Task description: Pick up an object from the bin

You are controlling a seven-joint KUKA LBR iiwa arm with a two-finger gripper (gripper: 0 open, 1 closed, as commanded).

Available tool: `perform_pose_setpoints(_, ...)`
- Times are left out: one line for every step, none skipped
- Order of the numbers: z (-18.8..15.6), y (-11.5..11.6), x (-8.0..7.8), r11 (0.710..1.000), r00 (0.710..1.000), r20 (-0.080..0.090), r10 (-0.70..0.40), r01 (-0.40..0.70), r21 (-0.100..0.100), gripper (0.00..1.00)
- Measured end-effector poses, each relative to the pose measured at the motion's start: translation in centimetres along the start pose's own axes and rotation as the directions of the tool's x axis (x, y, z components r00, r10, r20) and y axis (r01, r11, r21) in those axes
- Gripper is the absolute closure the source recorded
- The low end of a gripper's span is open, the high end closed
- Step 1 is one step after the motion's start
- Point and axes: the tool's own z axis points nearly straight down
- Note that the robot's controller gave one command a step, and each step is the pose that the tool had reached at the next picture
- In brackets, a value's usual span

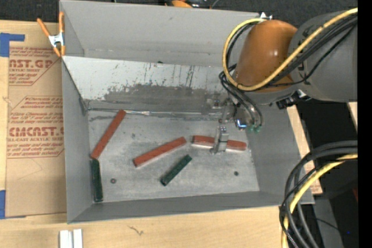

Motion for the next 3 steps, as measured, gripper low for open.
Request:
perform_pose_setpoints(8.4, -2.1, -0.3, 1.000, 1.000, -0.007, -0.024, 0.024, 0.000, 0.00)
perform_pose_setpoints(7.8, -2.0, -0.5, 1.000, 1.000, 0.000, -0.024, 0.024, -0.001, 1.00)
perform_pose_setpoints(-7.8, -1.9, 0.0, 1.000, 1.000, 0.009, -0.027, 0.027, 0.001, 1.00)
